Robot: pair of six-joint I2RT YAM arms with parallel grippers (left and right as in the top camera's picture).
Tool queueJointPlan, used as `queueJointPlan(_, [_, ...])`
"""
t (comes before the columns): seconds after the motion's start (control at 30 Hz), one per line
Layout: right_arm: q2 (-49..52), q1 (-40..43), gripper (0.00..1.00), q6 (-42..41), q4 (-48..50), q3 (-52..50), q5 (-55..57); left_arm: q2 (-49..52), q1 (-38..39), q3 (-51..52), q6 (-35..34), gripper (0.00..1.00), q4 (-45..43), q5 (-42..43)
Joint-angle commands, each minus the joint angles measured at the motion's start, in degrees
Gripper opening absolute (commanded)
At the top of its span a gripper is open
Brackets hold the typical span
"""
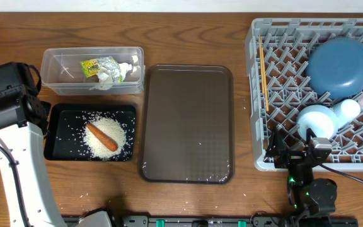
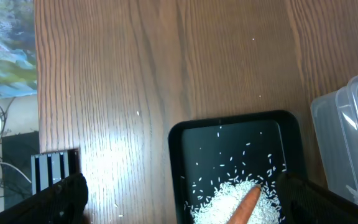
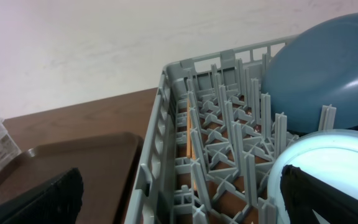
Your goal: Sort waste into correct bins and load items into the dishwasher rack
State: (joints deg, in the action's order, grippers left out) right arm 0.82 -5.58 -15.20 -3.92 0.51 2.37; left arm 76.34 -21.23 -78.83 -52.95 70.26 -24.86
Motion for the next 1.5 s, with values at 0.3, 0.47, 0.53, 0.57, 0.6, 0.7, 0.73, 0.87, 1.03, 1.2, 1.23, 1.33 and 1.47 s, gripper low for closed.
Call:
queueJointPlan(0.3, [-0.5,-0.5,0.99,1.1,-0.1,-0.2,0.6,0.1,-0.2,-0.1,-0.9,0.99,0.2,-1.3])
queueJointPlan(0.47, [-0.5,-0.5,0.99,1.1,-0.1,-0.2,0.6,0.1,-0.2,-0.1,-0.9,0.99,0.2,-1.3])
queueJointPlan(0.53, [-0.5,-0.5,0.99,1.1,-0.1,-0.2,0.6,0.2,-0.2,-0.1,-0.9,0.99,0.2,-1.3])
queueJointPlan(0.57, [-0.5,-0.5,0.99,1.1,-0.1,-0.2,0.6,0.3,-0.2,-0.1,-0.9,0.99,0.2,-1.3])
queueJointPlan(0.6, [-0.5,-0.5,0.99,1.1,-0.1,-0.2,0.6,0.3,-0.2,0.0,-0.9,0.99,0.2,-1.3])
queueJointPlan(0.7, [-0.5,-0.5,0.99,1.1,-0.1,-0.2,0.6,-0.6,-0.2,0.0,-0.9,0.99,0.2,-1.3])
queueJointPlan(0.73, [-0.5,-0.5,0.99,1.1,-0.1,-0.2,0.6,-1.0,-0.2,0.0,-0.9,0.99,0.2,-1.3])
queueJointPlan(0.87, [-0.5,-0.5,0.99,1.1,-0.1,-0.2,0.6,-4.3,-0.2,0.7,-0.9,0.99,0.2,-1.3])
queueJointPlan(1.03, [-0.5,-0.5,0.99,1.1,-0.1,-0.2,0.6,-9.2,-0.2,2.8,-0.9,0.99,0.2,-1.3])
queueJointPlan(1.2, [-0.5,-0.5,0.99,1.1,-0.1,-0.2,0.6,-15.4,0.0,7.0,-0.9,0.99,0.2,-1.3])
queueJointPlan(1.23, [-0.5,-0.5,0.99,1.1,-0.1,-0.2,0.6,-16.7,0.3,8.3,-0.9,0.99,0.2,-1.3])
queueJointPlan(1.33, [-0.5,-0.5,0.99,1.1,-0.1,-0.2,0.6,-20.1,2.4,12.8,-0.9,0.99,0.2,-1.3])
queueJointPlan(1.47, [-0.5,-0.5,0.99,1.1,-0.1,-0.2,0.6,-25.9,7.1,21.5,-0.9,0.98,0.2,-1.4])
